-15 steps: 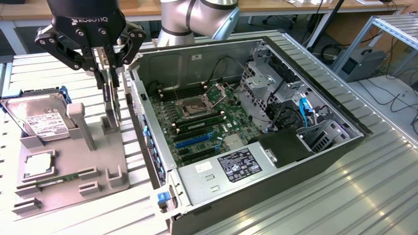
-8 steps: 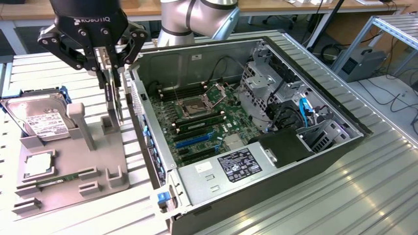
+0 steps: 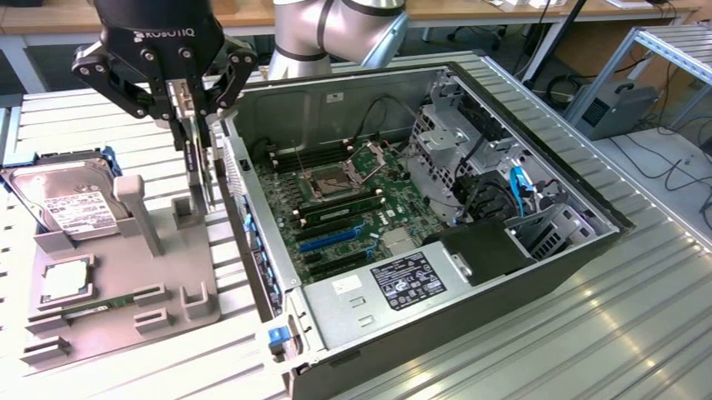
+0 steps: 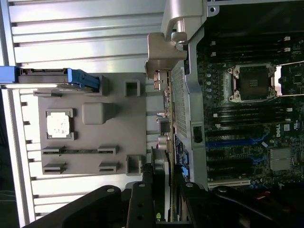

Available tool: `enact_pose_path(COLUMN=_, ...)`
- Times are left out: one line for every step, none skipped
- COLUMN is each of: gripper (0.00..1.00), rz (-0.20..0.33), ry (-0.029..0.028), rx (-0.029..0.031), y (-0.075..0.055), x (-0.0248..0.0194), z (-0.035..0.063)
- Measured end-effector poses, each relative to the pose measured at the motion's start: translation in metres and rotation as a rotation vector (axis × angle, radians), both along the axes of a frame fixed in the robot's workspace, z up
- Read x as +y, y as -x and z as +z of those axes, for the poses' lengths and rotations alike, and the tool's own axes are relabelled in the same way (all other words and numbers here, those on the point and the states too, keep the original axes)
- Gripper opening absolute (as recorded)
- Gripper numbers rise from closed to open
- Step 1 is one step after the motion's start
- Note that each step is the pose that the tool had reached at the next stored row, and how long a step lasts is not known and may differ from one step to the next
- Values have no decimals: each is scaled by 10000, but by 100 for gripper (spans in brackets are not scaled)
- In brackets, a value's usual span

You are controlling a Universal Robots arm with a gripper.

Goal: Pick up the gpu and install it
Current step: 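Pick up the gpu and move the gpu toward the slot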

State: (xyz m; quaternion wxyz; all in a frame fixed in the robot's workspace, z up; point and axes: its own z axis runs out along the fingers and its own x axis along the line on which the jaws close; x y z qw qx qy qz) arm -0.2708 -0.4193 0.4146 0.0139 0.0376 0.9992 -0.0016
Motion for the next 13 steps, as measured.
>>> enact_pose_path(gripper=27, rz=0, ry=1, rx=1, y=-6, x=0, z=0)
enact_pose_path(gripper=27, rz=1, ry=3, rx=1, y=-12, x=0, z=0)
enact_pose_path(gripper=27, rz=0, ry=4, rx=1, y=-18, x=0, z=0)
enact_pose_path(gripper=27, rz=0, ry=6, rx=1, y=-24, x=0, z=0)
enact_pose_path(gripper=27, rz=1, ry=7, rx=1, y=-29, x=0, z=0)
enact_pose_path(gripper=27, rz=0, ry=9, rx=1, y=-34, x=0, z=0)
enact_pose_path(gripper=27, rz=1, ry=10, rx=1, y=-40, x=0, z=0)
enact_pose_path(gripper=27, rz=1, ry=12, rx=0, y=-45, x=0, z=0)
enact_pose_path(gripper=27, rz=1, ry=14, rx=0, y=-51, x=0, z=0)
enact_pose_path(gripper=27, rz=0, ry=15, rx=1, y=-57, x=0, z=0)
enact_pose_path(gripper=27, rz=0, ry=17, rx=0, y=-62, x=0, z=0)
enact_pose_path(gripper=27, rz=0, ry=19, rx=1, y=-68, x=0, z=0)
enact_pose_path(gripper=27, rz=0, ry=20, rx=0, y=-74, x=0, z=0)
